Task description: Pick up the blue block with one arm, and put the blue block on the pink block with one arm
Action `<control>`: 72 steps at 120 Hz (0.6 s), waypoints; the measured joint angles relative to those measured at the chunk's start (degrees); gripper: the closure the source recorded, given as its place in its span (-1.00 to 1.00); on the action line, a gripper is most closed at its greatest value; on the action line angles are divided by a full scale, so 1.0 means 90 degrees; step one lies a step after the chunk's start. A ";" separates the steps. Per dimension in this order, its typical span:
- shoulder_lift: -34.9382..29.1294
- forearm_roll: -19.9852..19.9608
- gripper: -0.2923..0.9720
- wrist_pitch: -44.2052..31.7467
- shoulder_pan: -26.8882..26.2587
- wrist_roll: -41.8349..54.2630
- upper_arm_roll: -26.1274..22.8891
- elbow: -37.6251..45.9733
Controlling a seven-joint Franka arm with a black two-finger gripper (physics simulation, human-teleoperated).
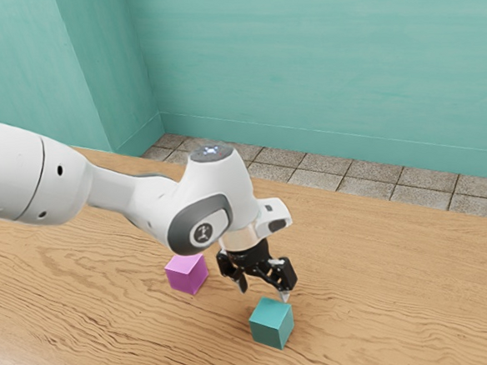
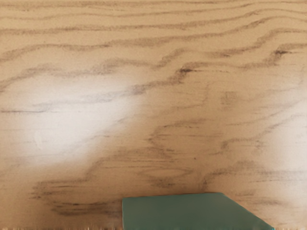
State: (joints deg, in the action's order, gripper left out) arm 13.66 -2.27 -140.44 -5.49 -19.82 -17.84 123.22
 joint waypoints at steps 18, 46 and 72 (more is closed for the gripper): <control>0.0216 -0.0142 -0.54 -0.0052 -0.0055 -0.0079 0.0003 0.0008; 0.0125 -0.0211 -0.54 -0.0130 -0.0119 -0.0228 0.0001 0.0306; 0.0188 -0.0190 -0.54 -0.0178 -0.0132 -0.0364 0.0000 0.0335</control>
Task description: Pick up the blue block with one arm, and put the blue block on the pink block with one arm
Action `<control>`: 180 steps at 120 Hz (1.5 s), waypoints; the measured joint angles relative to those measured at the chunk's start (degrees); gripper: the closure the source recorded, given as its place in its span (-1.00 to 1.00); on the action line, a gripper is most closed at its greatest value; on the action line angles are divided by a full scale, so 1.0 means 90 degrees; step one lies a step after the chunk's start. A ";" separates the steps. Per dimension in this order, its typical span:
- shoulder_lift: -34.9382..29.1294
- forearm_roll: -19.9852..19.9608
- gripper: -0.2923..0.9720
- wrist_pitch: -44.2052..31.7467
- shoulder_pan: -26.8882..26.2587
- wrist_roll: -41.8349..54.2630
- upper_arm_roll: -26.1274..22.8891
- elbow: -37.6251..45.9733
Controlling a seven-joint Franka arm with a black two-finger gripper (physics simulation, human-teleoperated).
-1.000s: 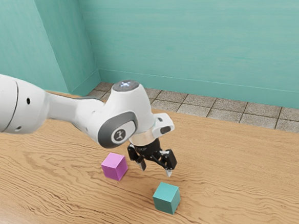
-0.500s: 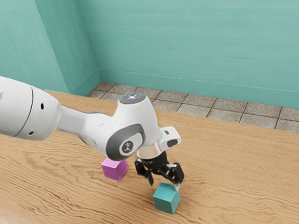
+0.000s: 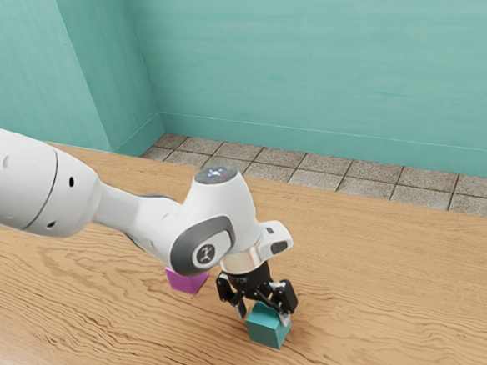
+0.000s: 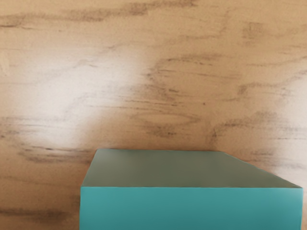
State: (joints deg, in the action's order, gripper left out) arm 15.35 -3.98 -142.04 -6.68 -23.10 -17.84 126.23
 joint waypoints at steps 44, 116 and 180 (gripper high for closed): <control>0.0268 0.0112 -0.53 -0.0037 0.0001 -0.0126 0.0001 -0.0107; -0.0419 0.0640 -0.03 -0.0004 0.0131 -0.0392 0.0133 -0.0029; -0.2264 0.1033 -0.06 0.0951 0.2029 -0.0491 0.0189 0.0700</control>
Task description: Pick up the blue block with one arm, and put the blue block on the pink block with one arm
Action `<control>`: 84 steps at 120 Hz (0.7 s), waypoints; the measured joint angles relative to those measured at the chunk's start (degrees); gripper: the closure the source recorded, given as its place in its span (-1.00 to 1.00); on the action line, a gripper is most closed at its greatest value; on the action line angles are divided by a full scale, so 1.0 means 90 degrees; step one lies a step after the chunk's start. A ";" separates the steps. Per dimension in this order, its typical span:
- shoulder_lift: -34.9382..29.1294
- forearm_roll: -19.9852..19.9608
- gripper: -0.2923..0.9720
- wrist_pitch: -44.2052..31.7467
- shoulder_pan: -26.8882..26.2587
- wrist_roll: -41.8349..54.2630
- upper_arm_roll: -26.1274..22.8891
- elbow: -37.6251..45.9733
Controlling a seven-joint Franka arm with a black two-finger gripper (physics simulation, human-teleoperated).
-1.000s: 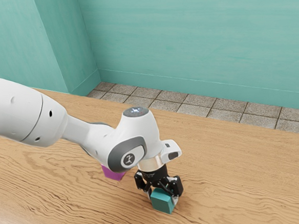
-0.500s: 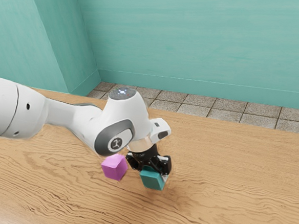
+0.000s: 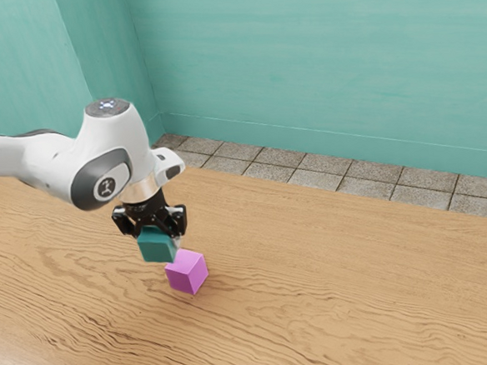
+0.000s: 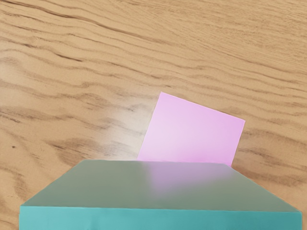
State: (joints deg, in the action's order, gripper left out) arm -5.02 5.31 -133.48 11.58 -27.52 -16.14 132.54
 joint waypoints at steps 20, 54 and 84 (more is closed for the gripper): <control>0.0724 0.0027 -0.06 0.0039 0.0511 0.0126 -0.0005 -0.0464; 0.1162 0.0058 -0.05 0.0029 0.0216 0.0734 -0.0045 -0.0860; 0.1411 0.0060 -0.06 -0.0016 0.0274 0.1320 -0.0048 -0.1016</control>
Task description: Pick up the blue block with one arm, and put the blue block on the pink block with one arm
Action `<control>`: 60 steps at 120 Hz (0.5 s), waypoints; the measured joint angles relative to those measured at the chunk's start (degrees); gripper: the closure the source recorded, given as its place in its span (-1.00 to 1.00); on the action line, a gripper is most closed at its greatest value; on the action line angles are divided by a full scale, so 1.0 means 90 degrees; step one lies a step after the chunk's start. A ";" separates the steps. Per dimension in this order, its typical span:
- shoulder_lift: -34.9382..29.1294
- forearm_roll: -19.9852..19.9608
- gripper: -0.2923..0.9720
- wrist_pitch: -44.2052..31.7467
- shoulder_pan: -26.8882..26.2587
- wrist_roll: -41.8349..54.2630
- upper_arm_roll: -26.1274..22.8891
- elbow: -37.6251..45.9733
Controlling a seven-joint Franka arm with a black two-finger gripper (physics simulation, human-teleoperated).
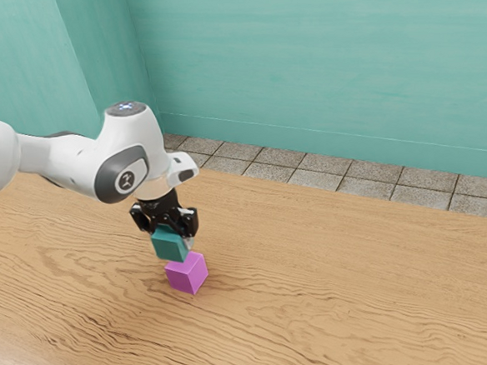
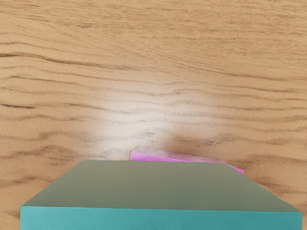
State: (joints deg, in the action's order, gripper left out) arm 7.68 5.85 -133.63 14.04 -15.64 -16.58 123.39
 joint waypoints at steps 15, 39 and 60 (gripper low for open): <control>0.0063 -0.0005 -0.05 -0.0070 -0.0004 0.0217 0.0000 -0.0017; 0.0090 -0.0050 -0.05 -0.0299 -0.0074 0.0464 -0.0004 0.0086; 0.0053 -0.0066 -0.05 -0.0431 -0.0056 0.0602 -0.0004 0.0197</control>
State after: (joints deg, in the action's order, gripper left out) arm 8.15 5.25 -137.51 13.53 -10.22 -16.61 125.16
